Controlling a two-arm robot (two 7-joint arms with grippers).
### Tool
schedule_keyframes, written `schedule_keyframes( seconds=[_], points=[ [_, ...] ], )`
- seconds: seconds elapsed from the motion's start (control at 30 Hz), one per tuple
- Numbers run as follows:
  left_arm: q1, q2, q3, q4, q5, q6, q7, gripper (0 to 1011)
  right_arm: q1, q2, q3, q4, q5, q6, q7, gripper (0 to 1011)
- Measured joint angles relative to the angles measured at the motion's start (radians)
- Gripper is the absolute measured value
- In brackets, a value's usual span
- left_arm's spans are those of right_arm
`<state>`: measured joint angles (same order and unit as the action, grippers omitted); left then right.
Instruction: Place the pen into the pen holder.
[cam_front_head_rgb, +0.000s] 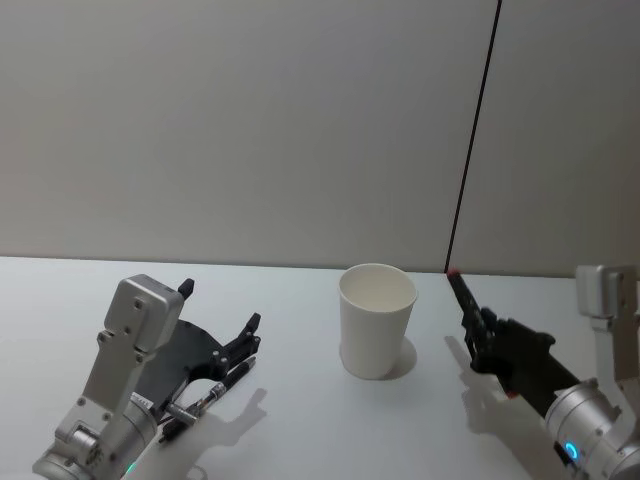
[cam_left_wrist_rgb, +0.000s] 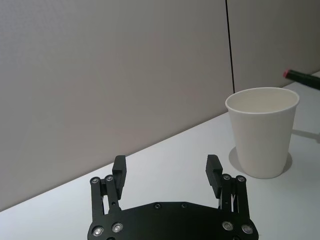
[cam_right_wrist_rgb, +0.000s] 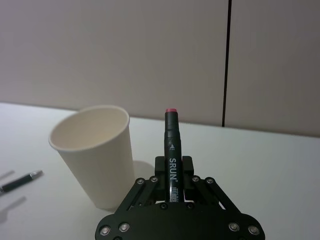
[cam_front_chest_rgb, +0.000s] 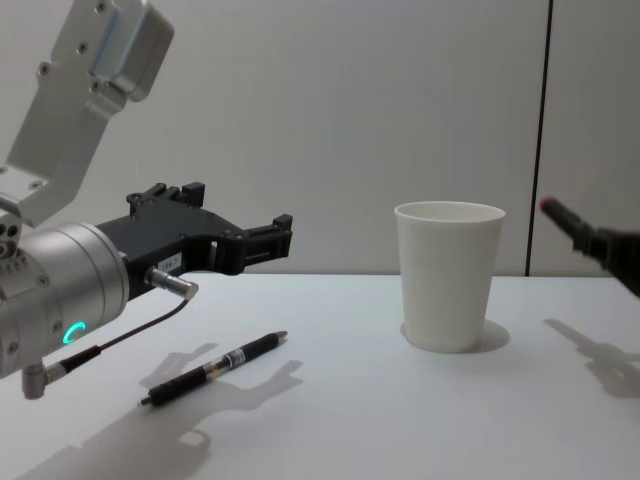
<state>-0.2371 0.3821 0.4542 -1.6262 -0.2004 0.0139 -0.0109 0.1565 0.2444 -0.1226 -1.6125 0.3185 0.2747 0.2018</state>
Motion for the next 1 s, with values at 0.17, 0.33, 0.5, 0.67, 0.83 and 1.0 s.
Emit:
schedule_keyframes(
  seconds=[0.17, 0.33, 0.5, 0.67, 0.83, 1.0],
  points=[
    [0.000, 0.000, 0.000, 0.000, 0.000, 0.000, 0.000, 1003, 0.010, -0.017, 0.016, 0.010, 0.028, -0.068, 0.018, 193],
    [0.000, 0.000, 0.000, 0.000, 0.000, 0.000, 0.000, 1003, 0.031, -0.038, 0.030, 0.028, 0.063, -0.150, 0.045, 193],
    [0.000, 0.000, 0.000, 0.000, 0.000, 0.000, 0.000, 1003, 0.060, -0.058, 0.036, 0.055, 0.090, -0.213, 0.070, 193],
    [0.000, 0.000, 0.000, 0.000, 0.000, 0.000, 0.000, 1003, 0.113, -0.082, 0.033, 0.109, 0.117, -0.297, 0.107, 193],
    [0.000, 0.000, 0.000, 0.000, 0.000, 0.000, 0.000, 1003, 0.158, -0.102, 0.024, 0.158, 0.132, -0.345, 0.130, 193],
    [0.000, 0.000, 0.000, 0.000, 0.000, 0.000, 0.000, 1003, 0.204, -0.120, 0.009, 0.208, 0.148, -0.377, 0.154, 193]
  ],
)
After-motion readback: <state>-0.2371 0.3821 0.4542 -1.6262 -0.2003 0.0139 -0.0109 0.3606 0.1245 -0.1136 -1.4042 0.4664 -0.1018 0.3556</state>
